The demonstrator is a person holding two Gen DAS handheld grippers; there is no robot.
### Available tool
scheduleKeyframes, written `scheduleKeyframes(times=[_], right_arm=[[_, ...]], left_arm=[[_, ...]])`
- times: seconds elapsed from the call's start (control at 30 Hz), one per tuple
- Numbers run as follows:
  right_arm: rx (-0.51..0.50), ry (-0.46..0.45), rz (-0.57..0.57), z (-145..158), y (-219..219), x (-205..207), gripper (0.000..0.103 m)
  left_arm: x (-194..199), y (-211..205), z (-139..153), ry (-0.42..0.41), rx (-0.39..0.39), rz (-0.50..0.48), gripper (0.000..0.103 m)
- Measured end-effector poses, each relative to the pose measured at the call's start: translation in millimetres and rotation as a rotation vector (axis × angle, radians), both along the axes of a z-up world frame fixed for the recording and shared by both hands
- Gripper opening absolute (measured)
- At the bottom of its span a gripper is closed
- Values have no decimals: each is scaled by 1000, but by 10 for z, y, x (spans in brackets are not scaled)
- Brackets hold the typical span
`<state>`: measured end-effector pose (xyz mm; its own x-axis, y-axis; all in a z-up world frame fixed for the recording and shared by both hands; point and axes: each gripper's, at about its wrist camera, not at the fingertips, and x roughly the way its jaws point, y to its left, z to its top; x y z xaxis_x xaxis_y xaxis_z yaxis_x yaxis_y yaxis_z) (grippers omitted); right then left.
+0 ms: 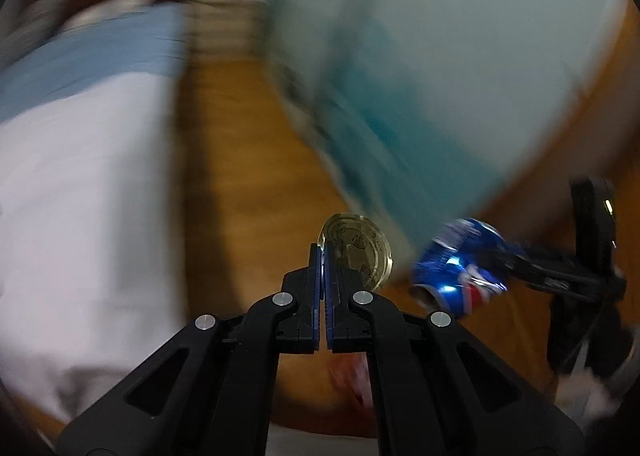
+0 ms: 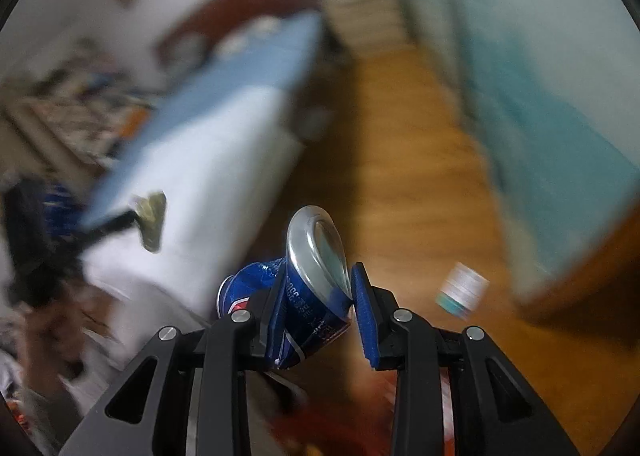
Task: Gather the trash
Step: 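Carry the green lid and Pepsi can to the red basket, open both tools, then move both open tools back over the bed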
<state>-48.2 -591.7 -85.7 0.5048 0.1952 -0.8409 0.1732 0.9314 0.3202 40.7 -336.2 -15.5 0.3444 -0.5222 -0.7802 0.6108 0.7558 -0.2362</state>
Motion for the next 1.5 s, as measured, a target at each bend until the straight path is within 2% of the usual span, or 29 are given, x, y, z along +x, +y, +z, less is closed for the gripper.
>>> scheduleKeyframes(times=[0.07, 0.17, 0.23, 0.33, 0.4, 0.47, 0.5, 0.53, 0.57, 0.6, 0.67, 0.83, 1.0, 1.13, 1.23, 1.33, 1.5], right_arm=[[21, 124, -89, -419, -329, -448, 32], [58, 237, -176, -907, -538, -926, 32], [86, 279, -209, -1139, -593, -1133, 32], [103, 329, -216, -1361, -582, -1272, 32], [108, 346, -212, -1434, -564, -1306, 33], [91, 362, -222, -1441, -493, -1308, 35], [80, 364, -226, -1426, -390, -1275, 46], [69, 364, -230, -1438, -386, -1255, 54], [45, 352, -237, -1382, -417, -1266, 66], [31, 347, -236, -1334, -366, -1250, 68], [4, 332, -235, -1282, -337, -1204, 67], [-13, 286, -235, -1173, -249, -923, 67], [-38, 207, -181, -905, 5, -505, 69], [-69, 119, -83, -619, 465, -78, 71], [-69, 69, -13, -446, 837, 205, 71], [-86, 1, 103, -214, 1409, 532, 71], [-119, -118, 258, 106, 2246, 898, 75]], left_arm=[[-205, -678, -256, 53, 85, -170, 2], [-518, -1288, -600, 109, 174, -348, 2], [-656, -1511, -786, 138, 226, -405, 1], [-768, -1600, -1000, 156, 289, -456, 2], [-807, -1625, -1093, 159, 324, -465, 2], [-804, -1629, -1140, 163, 352, -459, 7], [-753, -1624, -1090, 167, 354, -455, 21], [-730, -1598, -1067, 160, 353, -442, 52], [-737, -1588, -1036, 143, 344, -427, 66], [-750, -1568, -964, 134, 323, -418, 72], [-748, -1524, -892, 138, 279, -405, 72], [-599, -1257, -803, 114, 219, -320, 72], [-317, -633, -551, 60, 124, -177, 72], [-53, 58, -284, -15, 55, -7, 72], [107, 787, -50, -86, 5, 177, 72], [156, 1503, 118, -139, -30, 346, 73], [83, 2533, 183, -202, -22, 576, 74]])
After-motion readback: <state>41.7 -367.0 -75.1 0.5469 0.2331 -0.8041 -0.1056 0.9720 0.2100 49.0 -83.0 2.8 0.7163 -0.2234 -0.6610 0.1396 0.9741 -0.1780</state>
